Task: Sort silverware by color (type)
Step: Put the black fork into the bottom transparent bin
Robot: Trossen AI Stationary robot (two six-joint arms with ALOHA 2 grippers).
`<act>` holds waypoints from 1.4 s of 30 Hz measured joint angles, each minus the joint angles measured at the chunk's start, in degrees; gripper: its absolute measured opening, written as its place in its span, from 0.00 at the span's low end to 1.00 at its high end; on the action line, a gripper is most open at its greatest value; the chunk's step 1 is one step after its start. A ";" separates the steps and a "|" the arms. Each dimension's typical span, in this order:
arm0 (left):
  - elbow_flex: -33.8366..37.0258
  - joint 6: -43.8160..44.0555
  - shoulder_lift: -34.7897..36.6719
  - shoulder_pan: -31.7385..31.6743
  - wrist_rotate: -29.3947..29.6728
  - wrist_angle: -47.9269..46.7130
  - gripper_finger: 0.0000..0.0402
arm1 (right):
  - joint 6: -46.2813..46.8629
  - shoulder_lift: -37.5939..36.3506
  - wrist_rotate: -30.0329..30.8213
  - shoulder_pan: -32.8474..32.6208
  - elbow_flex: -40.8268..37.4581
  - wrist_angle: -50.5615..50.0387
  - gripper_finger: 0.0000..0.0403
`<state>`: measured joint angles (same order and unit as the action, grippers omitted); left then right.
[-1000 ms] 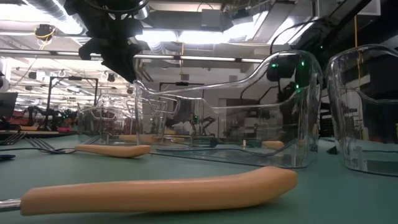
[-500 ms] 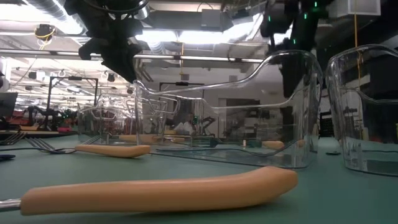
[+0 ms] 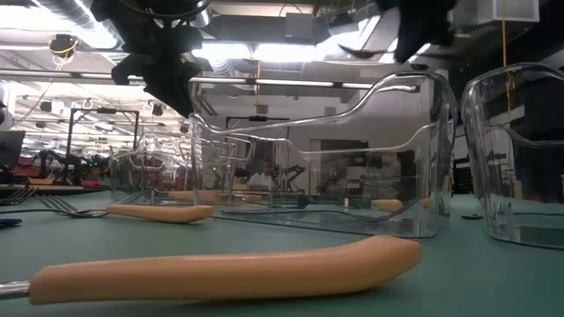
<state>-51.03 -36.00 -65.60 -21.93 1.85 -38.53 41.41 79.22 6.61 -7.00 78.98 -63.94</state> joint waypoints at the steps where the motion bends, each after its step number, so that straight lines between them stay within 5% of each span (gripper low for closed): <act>1: 0.00 0.04 0.00 0.00 0.00 -0.02 0.07 | 2.24 0.00 0.46 -2.26 0.00 -0.33 0.00; 13: 0.00 0.08 0.00 0.00 0.00 -0.02 0.07 | 29.72 0.00 9.58 -24.53 -2.43 -1.88 0.00; 21: 0.00 0.06 0.00 0.00 0.02 -0.02 0.07 | 42.95 0.07 8.70 -33.77 -10.62 3.28 0.00; 42: 0.02 0.06 0.00 0.00 0.02 -0.01 0.07 | 48.84 0.06 0.09 -37.99 -31.32 22.38 0.00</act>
<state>-51.00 -35.94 -65.60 -21.93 1.87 -38.54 90.25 79.28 6.70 -44.99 47.66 -41.57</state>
